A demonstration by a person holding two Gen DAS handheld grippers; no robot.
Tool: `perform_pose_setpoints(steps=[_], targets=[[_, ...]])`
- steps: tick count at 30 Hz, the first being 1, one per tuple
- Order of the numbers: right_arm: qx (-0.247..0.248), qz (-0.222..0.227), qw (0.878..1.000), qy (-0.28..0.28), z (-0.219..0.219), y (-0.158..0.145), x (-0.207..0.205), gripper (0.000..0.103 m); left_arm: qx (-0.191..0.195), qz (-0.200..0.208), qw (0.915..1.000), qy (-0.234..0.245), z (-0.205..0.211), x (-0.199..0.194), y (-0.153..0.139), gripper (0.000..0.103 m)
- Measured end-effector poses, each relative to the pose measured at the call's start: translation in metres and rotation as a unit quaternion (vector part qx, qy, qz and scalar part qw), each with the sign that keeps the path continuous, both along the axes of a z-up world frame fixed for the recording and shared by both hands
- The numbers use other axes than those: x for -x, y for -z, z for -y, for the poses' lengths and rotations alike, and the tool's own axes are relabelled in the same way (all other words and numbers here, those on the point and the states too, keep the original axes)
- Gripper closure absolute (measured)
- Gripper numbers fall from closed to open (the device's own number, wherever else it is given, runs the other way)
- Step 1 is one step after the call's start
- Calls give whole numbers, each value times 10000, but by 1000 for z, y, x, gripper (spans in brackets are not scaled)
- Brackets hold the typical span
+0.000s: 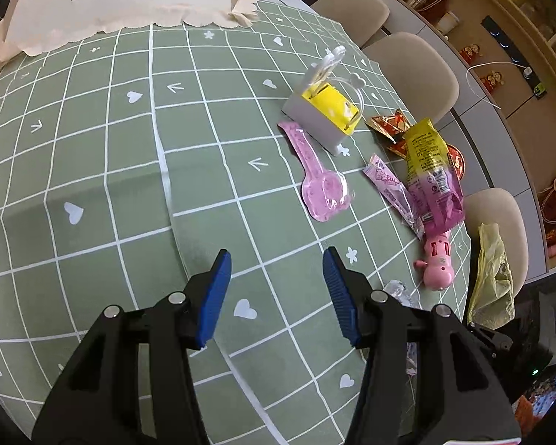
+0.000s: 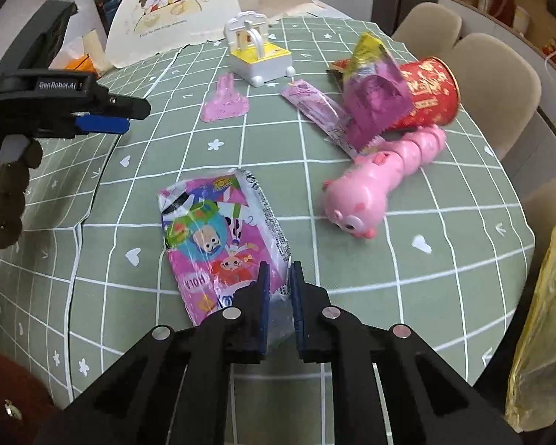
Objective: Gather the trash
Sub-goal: 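Grasp the pink-white snack bag with the right tool, then grasp the pink spoon-shaped toy with the left tool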
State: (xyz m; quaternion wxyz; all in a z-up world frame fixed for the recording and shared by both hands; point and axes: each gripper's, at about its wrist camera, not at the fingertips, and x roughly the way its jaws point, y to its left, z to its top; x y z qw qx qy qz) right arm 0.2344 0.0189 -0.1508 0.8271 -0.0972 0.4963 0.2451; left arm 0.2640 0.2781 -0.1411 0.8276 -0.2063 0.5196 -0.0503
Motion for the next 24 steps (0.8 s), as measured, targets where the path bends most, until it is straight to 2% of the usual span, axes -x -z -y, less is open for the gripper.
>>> perform_pose_setpoints(steps=[4,7,11,15,18,22,24], targets=[[-153,175,9993,279,12,-18,0,92,-56,46,9999,104,6,-2,0,54],[-298,312,9965,721,29,-34,-7,92,-135,128,9997,178,15,-7,0,54],[-431,288,9918,1172,48,-42,-12,92,-242,273,9992,139,32,-25,-2,54],[-497,247,9885,1406,62,-42,-11,92,-608,505,9969,-59,51,-50,-6,54],[-445,292,9880,1450,64,-42,-7,92,-893,410,9952,-31,64,-65,-1,53],[-430,282,9872,1508,69,-39,-4,92,-1508,295,9881,44,76,-74,6,53],[-448,251,9867,1540,71,-37,-3,92,-1516,304,9879,73,75,-73,6,54]])
